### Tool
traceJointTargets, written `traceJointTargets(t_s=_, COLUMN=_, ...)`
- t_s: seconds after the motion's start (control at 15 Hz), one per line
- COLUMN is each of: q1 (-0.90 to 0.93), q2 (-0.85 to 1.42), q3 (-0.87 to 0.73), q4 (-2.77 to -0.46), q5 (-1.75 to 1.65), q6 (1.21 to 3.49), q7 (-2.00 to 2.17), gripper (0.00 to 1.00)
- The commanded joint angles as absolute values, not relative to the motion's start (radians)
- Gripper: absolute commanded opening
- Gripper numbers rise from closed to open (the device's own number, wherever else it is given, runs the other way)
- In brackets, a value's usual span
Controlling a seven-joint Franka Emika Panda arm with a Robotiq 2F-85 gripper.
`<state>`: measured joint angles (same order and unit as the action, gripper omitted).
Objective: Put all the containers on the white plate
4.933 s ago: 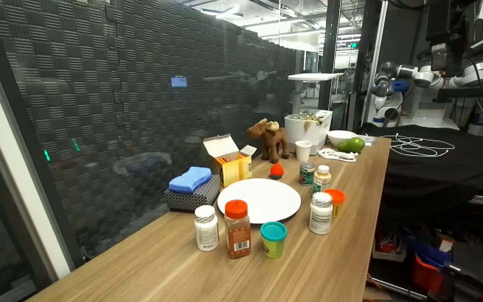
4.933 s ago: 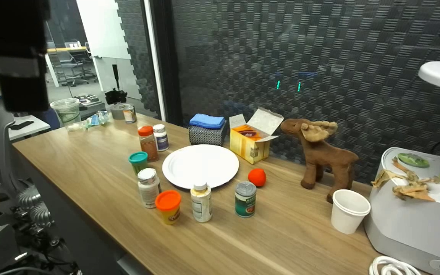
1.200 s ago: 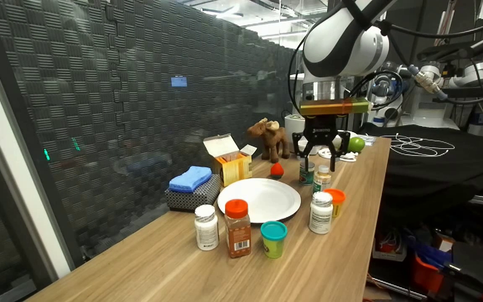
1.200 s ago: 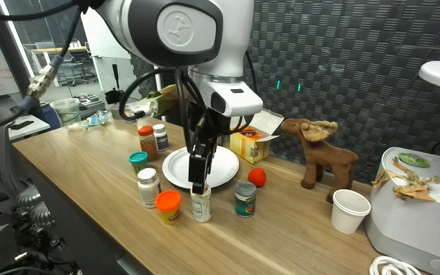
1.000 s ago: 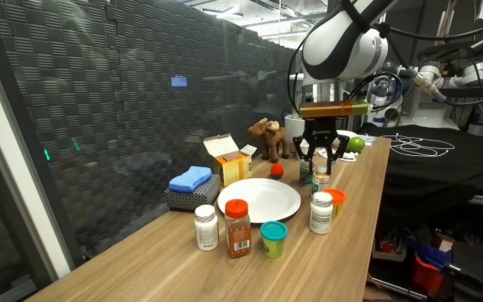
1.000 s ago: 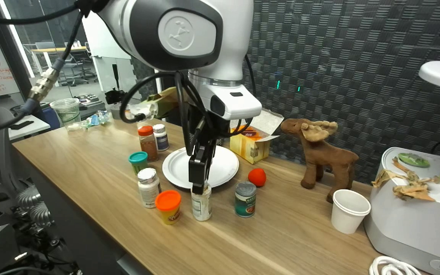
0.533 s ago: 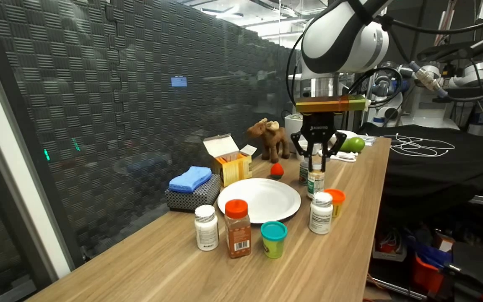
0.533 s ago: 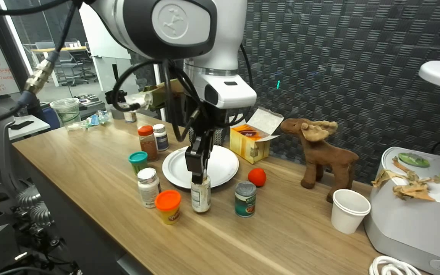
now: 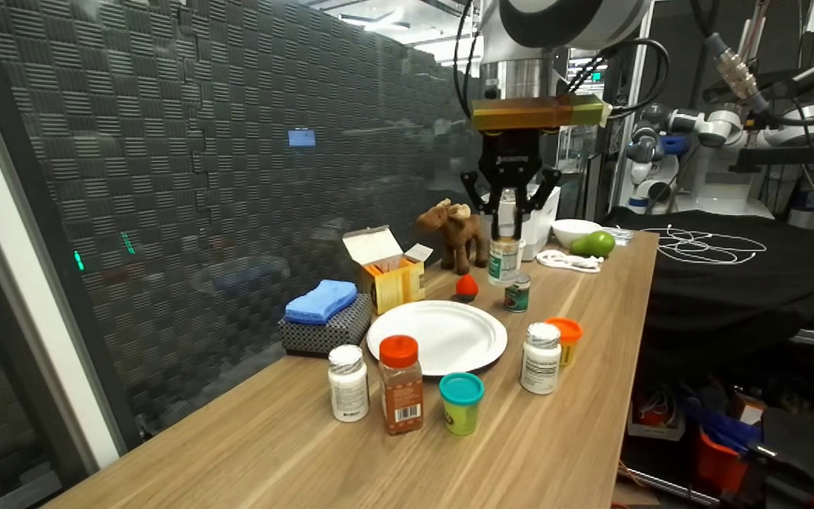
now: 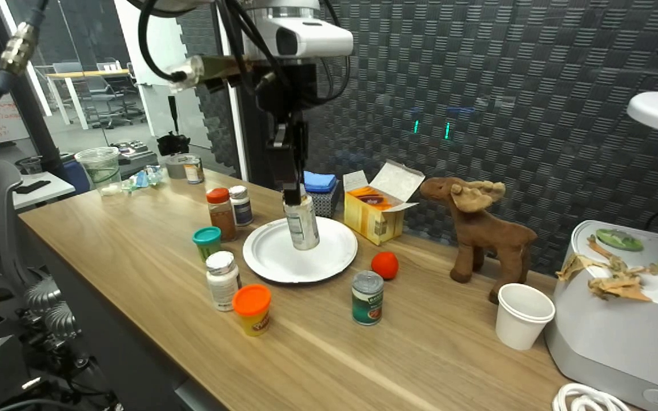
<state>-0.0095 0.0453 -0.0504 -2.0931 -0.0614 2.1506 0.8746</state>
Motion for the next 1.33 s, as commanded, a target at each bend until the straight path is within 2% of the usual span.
traceJointTargets(t_s=0.0, q1=0.008, q2=0.121, q3=-0.025, q4=-1.939, q5=-0.075, q6=2.081, q7=0.840, gripper=0.13)
traceJointTargets(t_s=0.8, q1=0.043, q2=0.503, q3=-0.015, q4=-1.474, q5=0.010, q6=1.864, q7=0.588, gripper=0.11)
traceJointTargets(t_s=1.27, q1=0.036, q2=0.618, q3=-0.020, q4=-1.370, q5=0.062, q6=1.826, q7=0.495, gripper=0.11)
